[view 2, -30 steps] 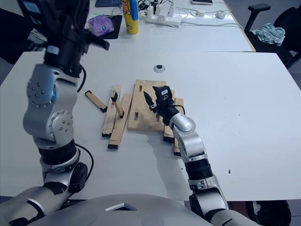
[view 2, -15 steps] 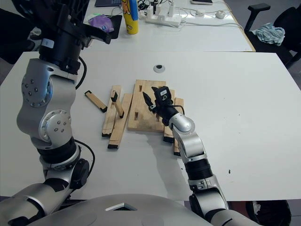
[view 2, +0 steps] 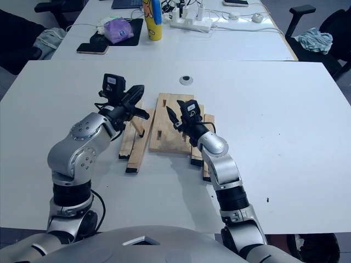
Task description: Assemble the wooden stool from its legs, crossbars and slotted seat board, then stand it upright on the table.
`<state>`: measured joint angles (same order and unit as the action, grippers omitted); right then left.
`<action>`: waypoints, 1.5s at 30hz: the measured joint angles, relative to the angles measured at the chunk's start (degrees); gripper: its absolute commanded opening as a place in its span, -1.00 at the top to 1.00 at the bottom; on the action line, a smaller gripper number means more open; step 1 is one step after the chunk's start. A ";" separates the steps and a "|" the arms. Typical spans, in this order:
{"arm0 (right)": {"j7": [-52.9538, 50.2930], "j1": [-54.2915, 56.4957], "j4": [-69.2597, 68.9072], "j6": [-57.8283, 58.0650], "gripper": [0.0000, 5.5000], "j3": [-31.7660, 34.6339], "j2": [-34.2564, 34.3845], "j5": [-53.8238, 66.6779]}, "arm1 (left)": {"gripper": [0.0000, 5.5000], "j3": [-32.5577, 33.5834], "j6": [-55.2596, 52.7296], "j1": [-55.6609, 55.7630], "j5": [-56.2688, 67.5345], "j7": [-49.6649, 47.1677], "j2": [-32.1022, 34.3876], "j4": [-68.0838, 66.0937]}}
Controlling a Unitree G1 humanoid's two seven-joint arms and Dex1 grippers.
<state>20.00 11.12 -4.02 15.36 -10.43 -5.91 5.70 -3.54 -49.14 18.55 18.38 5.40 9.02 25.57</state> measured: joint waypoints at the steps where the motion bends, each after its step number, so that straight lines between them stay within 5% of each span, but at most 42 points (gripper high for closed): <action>1: -0.02 0.00 0.13 -0.01 0.23 0.00 0.02 -0.01 | 0.99 -0.22 1.08 -0.02 -0.58 0.10 0.01 -0.24; 6: -0.20 -0.02 0.26 -0.27 0.23 0.03 0.09 -0.23 | 0.99 -0.60 12.92 0.29 -5.79 -0.59 0.06 1.72; 16: -2.84 -1.35 -0.46 -0.27 0.23 3.45 0.48 0.47 | 0.48 10.33 13.55 -15.48 -7.89 -2.40 2.84 16.93; 27: -5.20 -0.91 -0.96 1.02 0.23 7.78 0.85 2.63 | -0.07 1.01 1.94 -24.73 -3.44 4.65 5.42 16.94; 45: -6.98 -2.24 -2.15 1.78 0.23 7.77 1.37 2.61 | -0.07 -5.88 -13.27 -24.34 -2.59 8.11 11.49 13.90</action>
<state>13.02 8.88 -6.17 17.14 -2.67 -4.54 8.30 -9.42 -62.41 -5.79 15.79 13.50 20.51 39.47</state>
